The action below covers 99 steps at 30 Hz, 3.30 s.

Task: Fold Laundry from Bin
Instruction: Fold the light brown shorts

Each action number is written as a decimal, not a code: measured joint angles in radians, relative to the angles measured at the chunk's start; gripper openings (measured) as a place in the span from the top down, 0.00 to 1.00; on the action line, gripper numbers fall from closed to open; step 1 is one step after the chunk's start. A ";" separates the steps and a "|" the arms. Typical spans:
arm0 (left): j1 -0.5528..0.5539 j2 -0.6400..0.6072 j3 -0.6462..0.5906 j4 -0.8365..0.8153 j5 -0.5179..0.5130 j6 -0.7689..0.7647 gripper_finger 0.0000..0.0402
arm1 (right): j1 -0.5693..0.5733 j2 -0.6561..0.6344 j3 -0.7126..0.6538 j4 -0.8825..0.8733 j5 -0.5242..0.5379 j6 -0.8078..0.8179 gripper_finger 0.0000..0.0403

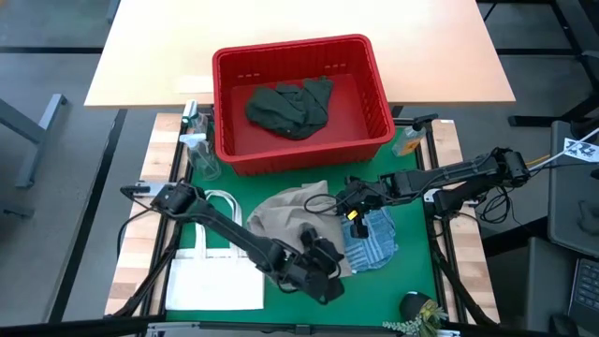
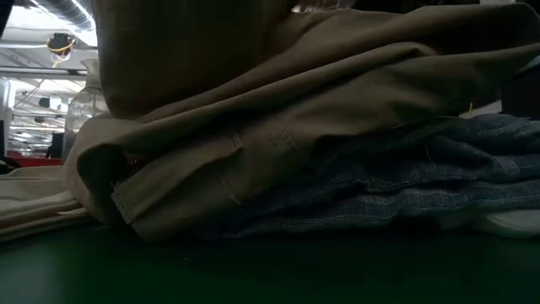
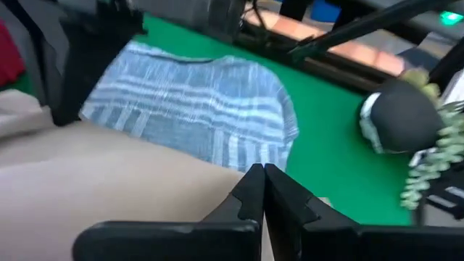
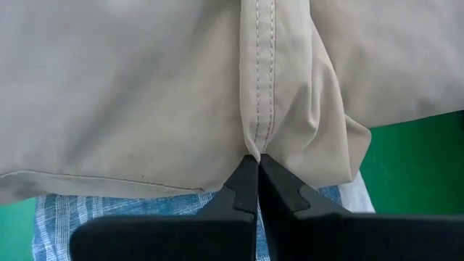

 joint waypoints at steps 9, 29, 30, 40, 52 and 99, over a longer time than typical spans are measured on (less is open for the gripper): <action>0.030 0.100 0.000 -0.019 0.185 0.000 1.00 | -0.001 0.000 0.010 -0.009 0.026 -0.043 0.99; 0.031 0.110 0.000 -0.136 0.224 0.001 1.00 | -0.075 0.000 0.108 -0.025 0.305 -0.423 0.99; 0.031 0.110 0.000 -0.139 0.226 0.001 1.00 | -0.085 0.000 0.108 -0.025 0.306 -0.428 0.99; 0.027 0.111 0.000 -0.161 0.250 0.000 1.00 | -0.101 0.000 0.109 -0.027 0.288 -0.440 0.99; 0.020 0.103 0.024 -0.202 0.225 0.001 1.00 | -0.100 0.000 0.109 -0.028 0.275 -0.439 0.86; -0.101 0.095 0.459 -1.135 0.425 -0.833 0.65 | -0.098 -0.001 0.378 -0.559 0.203 -0.305 0.52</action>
